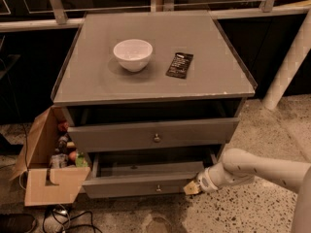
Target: Close middle drawer
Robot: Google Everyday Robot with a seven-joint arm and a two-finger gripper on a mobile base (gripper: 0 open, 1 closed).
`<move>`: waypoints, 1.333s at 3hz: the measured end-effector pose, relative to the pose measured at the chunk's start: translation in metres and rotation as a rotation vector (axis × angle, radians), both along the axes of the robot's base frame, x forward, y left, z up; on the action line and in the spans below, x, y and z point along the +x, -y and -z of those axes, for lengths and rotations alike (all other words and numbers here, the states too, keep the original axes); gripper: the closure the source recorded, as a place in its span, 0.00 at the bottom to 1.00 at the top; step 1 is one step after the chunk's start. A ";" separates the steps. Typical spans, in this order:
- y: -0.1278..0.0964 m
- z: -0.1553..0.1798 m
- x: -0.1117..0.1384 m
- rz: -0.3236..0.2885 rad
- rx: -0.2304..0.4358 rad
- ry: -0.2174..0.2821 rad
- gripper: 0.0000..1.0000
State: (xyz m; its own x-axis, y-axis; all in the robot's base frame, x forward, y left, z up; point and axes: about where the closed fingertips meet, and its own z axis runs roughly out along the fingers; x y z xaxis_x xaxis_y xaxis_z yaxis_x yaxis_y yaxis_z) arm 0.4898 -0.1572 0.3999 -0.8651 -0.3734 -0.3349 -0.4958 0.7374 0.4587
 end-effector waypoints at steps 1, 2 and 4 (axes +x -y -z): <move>0.006 -0.004 0.011 0.023 -0.017 0.022 1.00; 0.010 -0.009 0.022 0.056 -0.030 0.049 1.00; 0.016 -0.012 0.033 0.102 -0.049 0.074 1.00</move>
Offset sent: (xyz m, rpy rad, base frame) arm 0.0359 -0.0199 0.0186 -0.0492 -0.0895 -0.1016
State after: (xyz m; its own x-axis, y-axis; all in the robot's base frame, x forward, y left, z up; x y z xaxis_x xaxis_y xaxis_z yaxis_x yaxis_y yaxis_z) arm 0.5229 -0.1730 0.4121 -0.8731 -0.3021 -0.3826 -0.4482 0.8062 0.3863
